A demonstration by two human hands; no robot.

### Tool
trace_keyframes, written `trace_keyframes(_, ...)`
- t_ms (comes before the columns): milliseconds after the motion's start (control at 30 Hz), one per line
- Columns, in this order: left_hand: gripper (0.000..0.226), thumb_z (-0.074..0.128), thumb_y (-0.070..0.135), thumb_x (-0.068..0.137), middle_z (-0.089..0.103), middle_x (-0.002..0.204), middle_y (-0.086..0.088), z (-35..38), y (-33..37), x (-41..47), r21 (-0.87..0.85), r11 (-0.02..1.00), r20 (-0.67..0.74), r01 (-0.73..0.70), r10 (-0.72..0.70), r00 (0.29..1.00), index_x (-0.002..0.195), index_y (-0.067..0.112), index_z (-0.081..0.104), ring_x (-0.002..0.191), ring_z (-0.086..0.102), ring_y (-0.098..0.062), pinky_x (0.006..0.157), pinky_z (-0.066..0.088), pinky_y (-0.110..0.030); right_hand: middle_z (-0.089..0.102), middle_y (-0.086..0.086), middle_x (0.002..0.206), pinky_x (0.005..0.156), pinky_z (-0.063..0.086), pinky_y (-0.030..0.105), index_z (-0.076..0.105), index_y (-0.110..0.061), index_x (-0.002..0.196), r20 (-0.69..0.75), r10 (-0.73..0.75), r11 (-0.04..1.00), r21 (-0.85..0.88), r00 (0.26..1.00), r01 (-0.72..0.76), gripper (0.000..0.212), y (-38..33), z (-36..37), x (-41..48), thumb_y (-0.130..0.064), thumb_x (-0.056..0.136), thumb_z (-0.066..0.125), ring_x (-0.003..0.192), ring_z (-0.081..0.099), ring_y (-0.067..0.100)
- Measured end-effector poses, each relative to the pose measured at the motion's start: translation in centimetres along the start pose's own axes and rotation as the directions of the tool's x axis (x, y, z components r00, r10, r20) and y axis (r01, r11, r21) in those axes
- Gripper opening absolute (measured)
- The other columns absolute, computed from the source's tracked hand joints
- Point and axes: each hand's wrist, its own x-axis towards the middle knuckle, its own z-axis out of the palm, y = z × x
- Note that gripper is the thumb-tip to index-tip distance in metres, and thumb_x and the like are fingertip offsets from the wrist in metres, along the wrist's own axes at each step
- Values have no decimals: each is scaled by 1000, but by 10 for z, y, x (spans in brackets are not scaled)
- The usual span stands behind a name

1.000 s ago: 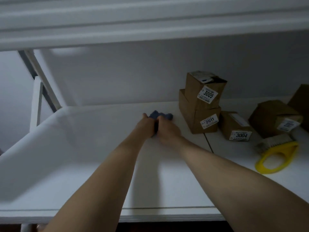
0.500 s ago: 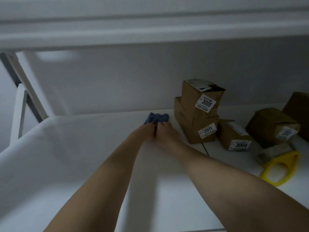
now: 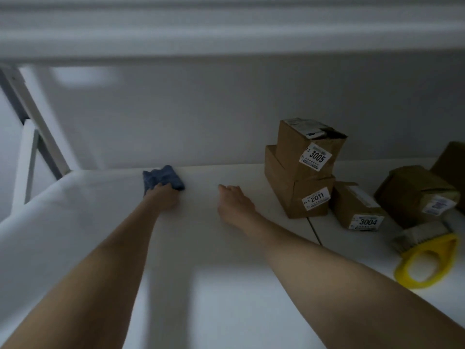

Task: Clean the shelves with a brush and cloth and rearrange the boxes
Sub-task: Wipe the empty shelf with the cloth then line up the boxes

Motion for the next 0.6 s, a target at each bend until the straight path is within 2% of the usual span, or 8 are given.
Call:
trace_keyframes(67,22,32,22,100,53,131,-14,-2,16,-16,-65,996,-36,-66,64,997,110,17,51,121,48,-26,107,30,-33,22,6,155,114,24,39,22,-17,150,-26,0,999,43,1000,1,54,-6,0,-4,-8,97,27,145,17,24)
trace_keyframes(133,29,32,20,102,48,138,-15,-1,36,-37,-50,984,50,-173,175,983,123,14,51,127,45,-26,105,30,-30,28,9,152,110,28,38,28,-13,147,-66,-3,998,60,998,7,49,-12,-1,-8,-9,98,30,141,25,25)
trace_keyframes(200,36,37,22,101,47,140,-13,2,45,-64,9,951,99,-309,307,947,134,12,48,129,43,-26,95,29,-23,38,12,144,104,35,39,39,-11,140,-134,-12,998,61,991,20,42,-19,-1,-13,-11,99,32,132,37,28)
trace_keyframes(300,38,38,18,101,48,139,-16,4,44,-96,2,903,95,-430,428,899,135,6,48,128,46,-27,85,28,-21,45,12,136,99,40,37,50,-12,131,-202,-8,997,69,979,22,37,-29,2,-26,-12,99,30,125,44,28)
trace_keyframes(400,35,36,15,101,52,133,-18,0,30,-112,-82,915,72,-396,401,913,130,1,51,122,50,-27,71,33,-16,46,13,133,94,40,35,51,-11,129,-198,-36,997,54,979,47,36,-42,8,-41,-9,98,31,123,45,27)
trace_keyframes(500,36,38,14,100,51,137,-14,-1,-5,-109,12,934,84,-358,356,931,131,2,52,124,49,-24,59,31,-5,41,15,138,99,39,40,43,-12,135,-113,-81,997,-4,990,81,38,-57,16,-49,-13,98,36,127,41,32)
trace_keyframes(567,30,40,15,100,50,137,-14,-13,-28,-113,-37,974,104,-224,226,969,123,8,57,126,47,-24,71,38,-12,38,17,143,105,35,43,37,-11,140,-23,-93,994,-52,995,92,42,-64,19,-51,-15,98,36,133,34,36)
trace_keyframes(600,20,40,14,99,52,132,-15,-17,-42,-108,-172,978,42,-115,124,991,105,15,59,122,49,-26,80,37,-22,35,17,144,107,33,43,36,-10,140,5,-85,995,-55,996,85,43,-67,20,-52,-16,98,35,135,30,36)
